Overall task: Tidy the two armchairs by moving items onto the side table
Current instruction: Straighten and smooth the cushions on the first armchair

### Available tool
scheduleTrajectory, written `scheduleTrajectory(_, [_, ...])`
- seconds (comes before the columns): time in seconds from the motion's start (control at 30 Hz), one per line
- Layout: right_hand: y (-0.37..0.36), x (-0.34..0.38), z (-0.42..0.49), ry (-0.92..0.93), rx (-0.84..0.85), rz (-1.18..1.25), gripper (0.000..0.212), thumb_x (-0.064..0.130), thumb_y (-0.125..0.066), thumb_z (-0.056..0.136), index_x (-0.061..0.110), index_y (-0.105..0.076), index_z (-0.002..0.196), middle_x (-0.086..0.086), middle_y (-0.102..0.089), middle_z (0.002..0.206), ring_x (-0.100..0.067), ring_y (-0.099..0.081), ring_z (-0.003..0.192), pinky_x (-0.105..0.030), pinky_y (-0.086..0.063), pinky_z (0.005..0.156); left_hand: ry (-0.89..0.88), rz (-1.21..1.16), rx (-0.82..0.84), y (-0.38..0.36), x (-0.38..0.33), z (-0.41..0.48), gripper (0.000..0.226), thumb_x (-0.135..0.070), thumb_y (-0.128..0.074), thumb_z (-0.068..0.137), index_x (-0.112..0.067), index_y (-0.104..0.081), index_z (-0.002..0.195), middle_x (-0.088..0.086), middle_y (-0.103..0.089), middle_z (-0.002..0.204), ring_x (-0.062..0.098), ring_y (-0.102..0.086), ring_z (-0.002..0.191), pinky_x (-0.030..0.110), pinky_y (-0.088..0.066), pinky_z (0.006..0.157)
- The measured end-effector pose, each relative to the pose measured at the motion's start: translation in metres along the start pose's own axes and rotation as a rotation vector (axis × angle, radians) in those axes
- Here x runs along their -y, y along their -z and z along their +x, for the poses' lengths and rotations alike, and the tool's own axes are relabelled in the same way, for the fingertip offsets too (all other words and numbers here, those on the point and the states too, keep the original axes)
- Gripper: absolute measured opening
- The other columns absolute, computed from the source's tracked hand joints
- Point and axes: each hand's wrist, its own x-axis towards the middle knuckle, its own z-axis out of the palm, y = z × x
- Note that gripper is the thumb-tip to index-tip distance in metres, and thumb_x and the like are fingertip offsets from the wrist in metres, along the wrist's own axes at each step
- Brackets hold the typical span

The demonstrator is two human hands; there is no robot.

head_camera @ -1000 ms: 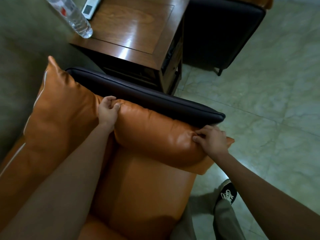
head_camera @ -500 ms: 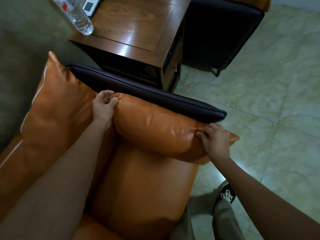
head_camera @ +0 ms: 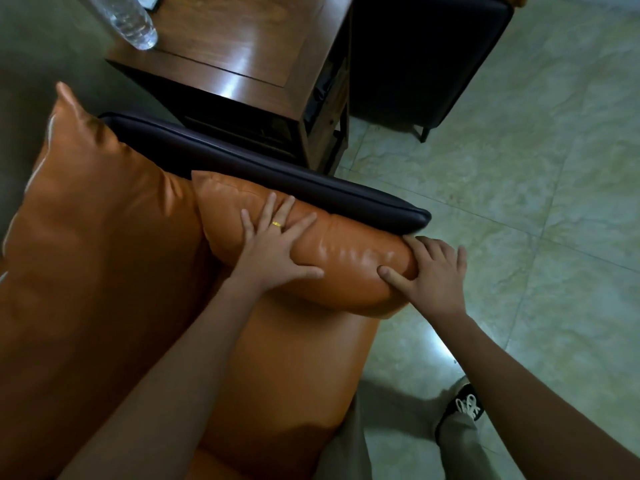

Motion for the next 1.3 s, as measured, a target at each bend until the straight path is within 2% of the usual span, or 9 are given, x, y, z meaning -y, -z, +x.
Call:
scheduleTrajectory(0.13, [-0.011, -0.014, -0.008, 0.225, 0.014, 0.111, 0.09, 0.078, -0.058, 0.075, 0.036, -0.036, 0.152, -0.008, -0.042, 0.151, -0.038, -0.034, 0.135, -0.06, -0.038, 0.11, 0.048, 0.049, -0.011, -0.003, 0.031, -0.001, 0.113, -0.091, -0.054, 0.061, -0.049, -0.01, 0.156, -0.017, -0.004, 0.168, 0.013, 0.017, 0.154, 0.073, 0.012, 0.11])
scheduleTrajectory(0.27, [-0.021, -0.014, 0.003, 0.392, -0.03, 0.074, 0.082, 0.072, -0.059, 0.081, 0.04, -0.036, 0.152, -0.015, -0.04, 0.151, -0.044, -0.035, 0.13, -0.059, -0.04, 0.107, 0.098, -0.001, -0.02, -0.017, 0.048, 0.006, 0.111, -0.09, -0.057, 0.06, -0.055, -0.01, 0.154, -0.026, -0.004, 0.165, 0.009, 0.016, 0.154, 0.076, 0.009, 0.105])
scheduleTrajectory(0.6, [-0.049, 0.015, 0.027, 0.285, -0.022, -0.063, 0.069, 0.067, -0.057, 0.088, 0.045, -0.033, 0.149, -0.016, -0.041, 0.142, -0.044, -0.042, 0.12, -0.058, -0.048, 0.09, 0.135, -0.18, 0.021, -0.03, 0.082, 0.037, 0.12, -0.098, -0.055, 0.048, -0.05, -0.02, 0.153, -0.017, -0.007, 0.165, 0.01, 0.007, 0.154, 0.074, 0.007, 0.11])
scheduleTrajectory(0.73, [-0.026, 0.019, 0.015, 0.237, -0.019, -0.163, 0.071, 0.071, -0.055, 0.085, 0.043, -0.039, 0.148, -0.015, -0.041, 0.146, -0.043, -0.039, 0.127, -0.066, -0.039, 0.098, 0.136, -0.152, -0.015, -0.013, 0.074, 0.02, 0.106, -0.09, -0.055, 0.065, -0.046, -0.019, 0.155, -0.011, -0.003, 0.168, 0.013, 0.008, 0.155, 0.072, 0.0, 0.115])
scheduleTrajectory(0.83, [-0.019, 0.036, -0.008, 0.185, -0.09, -0.212, 0.074, 0.072, -0.05, 0.083, 0.038, -0.04, 0.148, -0.015, -0.031, 0.157, -0.044, -0.03, 0.141, -0.076, -0.012, 0.11, 0.218, -0.21, -0.134, -0.01, 0.084, 0.0, 0.107, -0.09, -0.052, 0.068, -0.041, -0.02, 0.157, -0.005, 0.001, 0.17, 0.018, 0.011, 0.155, 0.065, -0.001, 0.119])
scheduleTrajectory(0.9, [-0.022, 0.053, -0.017, 0.229, -0.098, -0.208, 0.078, 0.076, -0.047, 0.084, 0.037, -0.036, 0.151, -0.013, -0.027, 0.161, -0.045, -0.022, 0.147, -0.077, 0.0, 0.11, 0.294, -0.249, -0.157, -0.009, 0.092, -0.003, 0.114, -0.094, -0.05, 0.064, -0.042, -0.013, 0.158, -0.005, 0.009, 0.169, 0.019, 0.016, 0.155, 0.06, 0.003, 0.118])
scheduleTrajectory(1.07, [-0.042, 0.08, -0.002, 0.254, -0.052, -0.241, 0.086, 0.078, -0.042, 0.084, 0.038, -0.023, 0.158, -0.014, -0.019, 0.166, -0.048, -0.001, 0.153, -0.072, 0.011, 0.115, 0.282, -0.274, -0.09, -0.013, 0.106, 0.015, 0.121, -0.093, -0.051, 0.066, -0.037, 0.002, 0.16, -0.012, 0.019, 0.167, 0.016, 0.023, 0.153, 0.055, 0.005, 0.118])
scheduleTrajectory(1.17, [-0.045, 0.066, 0.004, 0.306, -0.013, -0.259, 0.084, 0.076, -0.041, 0.09, 0.037, -0.017, 0.16, -0.01, -0.013, 0.169, -0.037, 0.0, 0.156, -0.062, 0.01, 0.12, 0.296, -0.353, -0.074, -0.018, 0.115, 0.018, 0.109, -0.085, -0.046, 0.08, -0.032, 0.007, 0.16, -0.023, 0.018, 0.164, 0.003, 0.022, 0.149, 0.051, 0.0, 0.122])
scheduleTrajectory(1.3, [-0.031, 0.03, -0.009, 0.302, 0.012, -0.2, 0.075, 0.065, -0.04, 0.098, 0.029, -0.02, 0.161, -0.002, -0.015, 0.169, -0.024, -0.004, 0.157, -0.053, -0.009, 0.126, 0.328, -0.262, -0.082, -0.004, 0.121, 0.017, 0.083, -0.069, -0.028, 0.098, -0.022, -0.004, 0.162, -0.007, 0.005, 0.17, 0.007, 0.013, 0.153, 0.051, -0.006, 0.126])
